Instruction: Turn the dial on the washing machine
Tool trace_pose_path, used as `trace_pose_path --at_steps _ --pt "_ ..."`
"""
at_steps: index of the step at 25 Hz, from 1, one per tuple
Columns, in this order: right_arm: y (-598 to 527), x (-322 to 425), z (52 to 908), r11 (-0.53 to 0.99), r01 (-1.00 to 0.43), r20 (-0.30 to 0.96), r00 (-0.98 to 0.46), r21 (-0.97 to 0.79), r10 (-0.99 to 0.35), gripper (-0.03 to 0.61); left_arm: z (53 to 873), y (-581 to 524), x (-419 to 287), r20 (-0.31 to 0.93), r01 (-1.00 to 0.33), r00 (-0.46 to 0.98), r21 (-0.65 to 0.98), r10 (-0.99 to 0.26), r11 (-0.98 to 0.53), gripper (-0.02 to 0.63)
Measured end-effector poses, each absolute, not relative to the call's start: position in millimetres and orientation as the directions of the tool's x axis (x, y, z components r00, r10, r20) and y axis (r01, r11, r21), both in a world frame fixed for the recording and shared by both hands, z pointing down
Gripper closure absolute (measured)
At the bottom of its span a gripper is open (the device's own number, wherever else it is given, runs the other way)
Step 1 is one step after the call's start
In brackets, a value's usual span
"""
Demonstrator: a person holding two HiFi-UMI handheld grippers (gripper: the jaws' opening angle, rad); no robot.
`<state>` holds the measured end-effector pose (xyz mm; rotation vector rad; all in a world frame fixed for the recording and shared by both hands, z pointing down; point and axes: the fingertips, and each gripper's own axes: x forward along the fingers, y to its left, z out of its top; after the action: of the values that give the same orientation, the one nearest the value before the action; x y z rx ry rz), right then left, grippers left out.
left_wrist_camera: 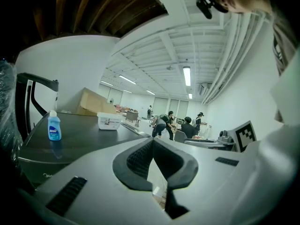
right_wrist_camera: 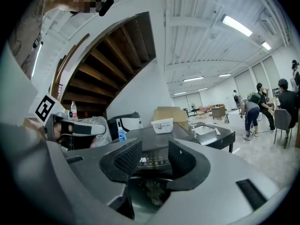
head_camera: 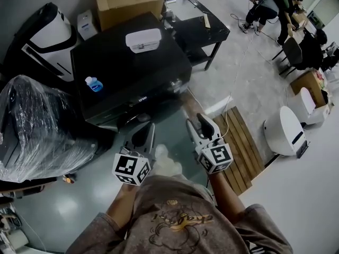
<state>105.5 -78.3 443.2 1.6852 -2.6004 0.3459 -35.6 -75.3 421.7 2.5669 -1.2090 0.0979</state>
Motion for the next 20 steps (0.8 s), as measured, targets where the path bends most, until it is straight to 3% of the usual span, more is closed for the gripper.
trace_pose_path --at_steps 4,20 --pt "-92.5 101.9 456.4 0.399 -0.901 0.176 -0.427 -0.172 -0.887 0.329 423.4 -84.8 -33.3 0.19 -0.764 0.642 0.245 -0.743 -0.597 0.621" --pt "-202.7 96.8 551.6 0.428 -0.902 0.333 -0.421 -0.057 -0.843 0.324 459.2 -110.0 -36.8 0.237 -0.775 0.629 0.264 -0.741 -0.574 0.621"
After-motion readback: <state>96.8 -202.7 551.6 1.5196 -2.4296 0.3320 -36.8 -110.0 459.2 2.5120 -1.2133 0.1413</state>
